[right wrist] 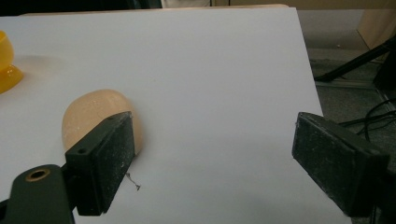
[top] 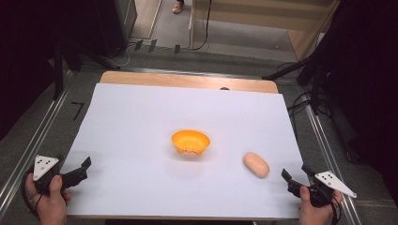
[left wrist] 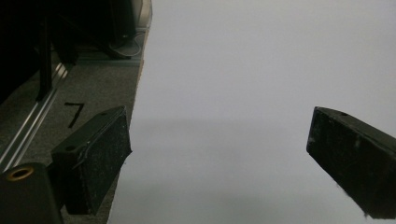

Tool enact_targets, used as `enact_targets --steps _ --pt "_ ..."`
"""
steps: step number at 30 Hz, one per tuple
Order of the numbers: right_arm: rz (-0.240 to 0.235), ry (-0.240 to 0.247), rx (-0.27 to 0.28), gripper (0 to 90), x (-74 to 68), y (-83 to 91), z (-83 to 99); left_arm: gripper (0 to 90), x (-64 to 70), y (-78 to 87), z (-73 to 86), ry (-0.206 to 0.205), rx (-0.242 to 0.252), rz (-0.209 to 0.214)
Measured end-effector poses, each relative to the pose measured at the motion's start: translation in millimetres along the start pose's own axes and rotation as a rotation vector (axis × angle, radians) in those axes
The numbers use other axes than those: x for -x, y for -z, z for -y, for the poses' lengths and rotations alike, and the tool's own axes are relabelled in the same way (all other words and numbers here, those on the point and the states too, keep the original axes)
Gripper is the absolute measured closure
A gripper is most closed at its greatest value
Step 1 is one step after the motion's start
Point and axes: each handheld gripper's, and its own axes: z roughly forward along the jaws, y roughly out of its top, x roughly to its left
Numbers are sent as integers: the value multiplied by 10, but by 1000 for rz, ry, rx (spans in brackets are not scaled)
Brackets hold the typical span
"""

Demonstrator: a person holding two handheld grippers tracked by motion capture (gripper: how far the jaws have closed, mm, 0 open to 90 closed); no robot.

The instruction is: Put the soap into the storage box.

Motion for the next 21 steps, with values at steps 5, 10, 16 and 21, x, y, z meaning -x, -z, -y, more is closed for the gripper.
enact_targets --steps 5,10,16,21 --pt "-17 20 -33 155 -15 -14 -33 68 -1 1 0 0 0 1" --pt "-22 115 -159 155 -34 5 -206 68 7 -1 0 -4 -4 -1" --pt "-83 202 -348 152 -77 -13 -403 68 18 -5 1 -8 -1 -5" --pt "-83 303 -513 136 -168 -122 -551 68 20 -3 2 -14 0 -5"
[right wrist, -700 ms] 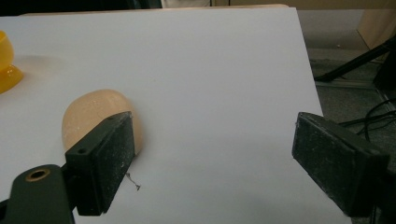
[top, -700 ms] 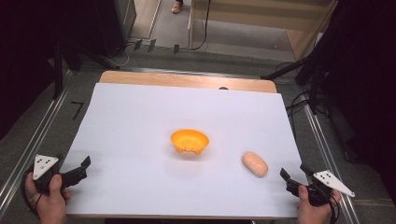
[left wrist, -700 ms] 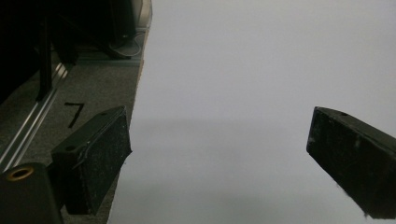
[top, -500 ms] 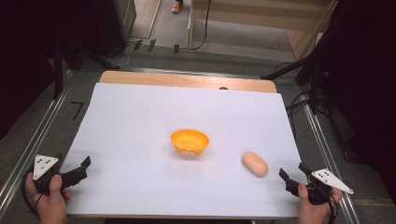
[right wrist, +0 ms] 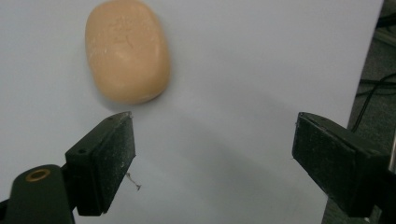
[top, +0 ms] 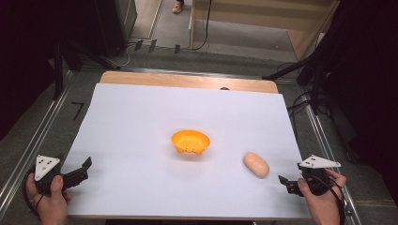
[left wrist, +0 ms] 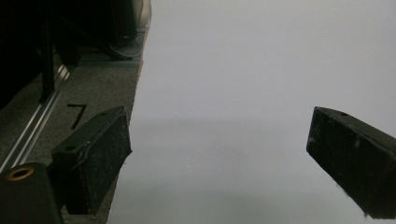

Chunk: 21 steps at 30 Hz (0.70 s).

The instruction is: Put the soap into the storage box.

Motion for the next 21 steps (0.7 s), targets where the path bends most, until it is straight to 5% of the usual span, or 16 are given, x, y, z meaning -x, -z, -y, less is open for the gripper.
enact_targets --steps 8,17,21 --pt "-33 42 -162 133 25 -145 -280 68 1 0 -1 -4 -4 2" --pt "-71 99 -286 85 -97 -315 -514 68 -1 -2 -2 -5 -6 4" --pt "-81 119 -298 89 -146 -355 -594 68 -2 -1 -1 -5 -4 4"
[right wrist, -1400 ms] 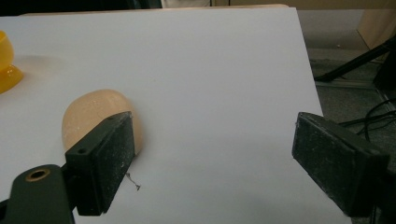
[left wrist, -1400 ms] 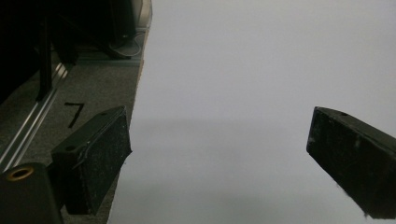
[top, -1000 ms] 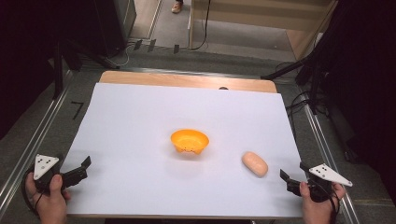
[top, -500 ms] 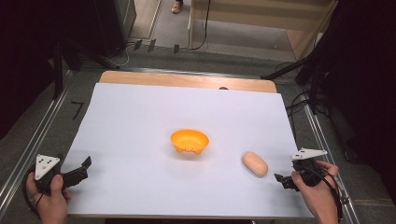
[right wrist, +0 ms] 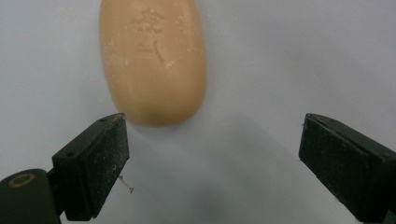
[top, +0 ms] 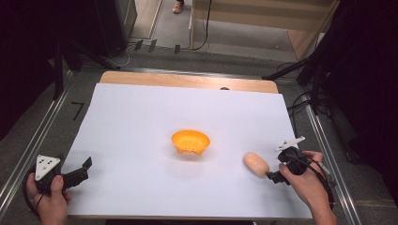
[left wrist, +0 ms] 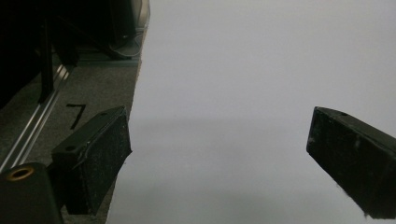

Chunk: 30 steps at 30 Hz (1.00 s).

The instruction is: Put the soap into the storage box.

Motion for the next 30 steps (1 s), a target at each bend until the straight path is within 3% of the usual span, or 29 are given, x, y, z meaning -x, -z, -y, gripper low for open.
enact_targets --steps 7,20,27,30 --pt "-8 30 -43 118 -47 -64 -192 68 2 -8 -3 2 -7 0" --pt "-41 17 -94 132 -156 -230 -437 68 1 -21 -10 3 -22 7" --pt "-51 -12 -132 142 -180 -314 -497 68 -5 -27 -11 3 -26 9" --pt "-52 -16 -136 187 -200 -336 -523 68 -4 -28 -13 3 -31 10"
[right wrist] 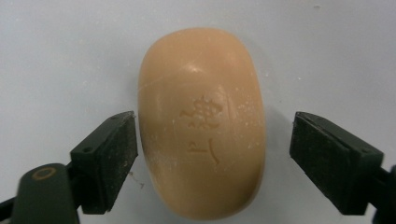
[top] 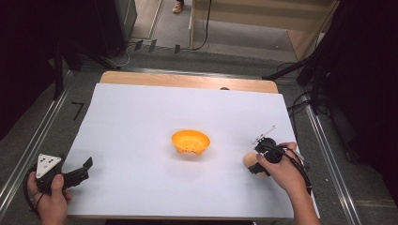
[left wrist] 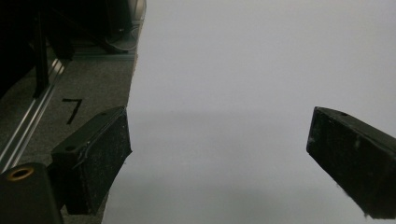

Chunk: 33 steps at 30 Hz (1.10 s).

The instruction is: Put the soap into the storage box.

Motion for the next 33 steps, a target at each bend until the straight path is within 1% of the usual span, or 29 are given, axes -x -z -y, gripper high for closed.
enact_targets --steps 3,6,7,9,10,11,14,15,18,19,20,21,22,23,24,27,30,33 --pt "-5 10 0 214 3 -13 -12 68 0 -1 0 1 0 1" --pt "-3 2 -6 210 1 -21 -16 68 0 -3 0 2 0 2" --pt "1 -3 -5 240 2 -24 -16 68 -3 -6 0 3 1 5" --pt "-3 -5 -3 257 -4 -28 -17 68 -6 -6 -1 4 0 7" --pt "4 10 -11 281 -11 -47 -18 68 -10 -6 -1 5 0 8" --pt "9 13 -15 291 -19 -58 -19 68 -10 -5 -1 5 0 8" --pt "14 17 -22 294 -25 -80 -21 68 -8 -7 0 4 1 9" --pt "11 6 -26 299 -23 -81 -27 68 -6 -7 -1 2 -2 8" --pt "11 0 -33 301 -23 -84 -35 68 -6 -7 -1 3 -3 8" --pt "17 9 -35 303 -23 -87 -35 68 -7 -7 -1 3 -2 8" --pt "25 1 -42 302 -36 -87 -39 68 -8 -8 -1 4 0 9" --pt "32 4 -37 304 -45 -93 -38 68 -8 -7 0 4 0 9" --pt "40 1 -44 308 -58 -87 -38 68 -8 -6 0 4 0 10" --pt "45 -23 -49 315 -71 -86 -40 68 -8 -6 1 4 1 10" --pt "48 -37 -49 316 -72 -89 -40 68 -9 -4 1 5 1 9" --pt "40 -53 -45 312 -59 -89 -32 68 -11 -3 0 5 1 9" --pt "31 -39 -37 313 -46 -89 -18 68 -7 -6 0 4 0 10" --pt "31 -41 -28 327 -46 -82 -9 68 -4 -7 0 3 0 7"
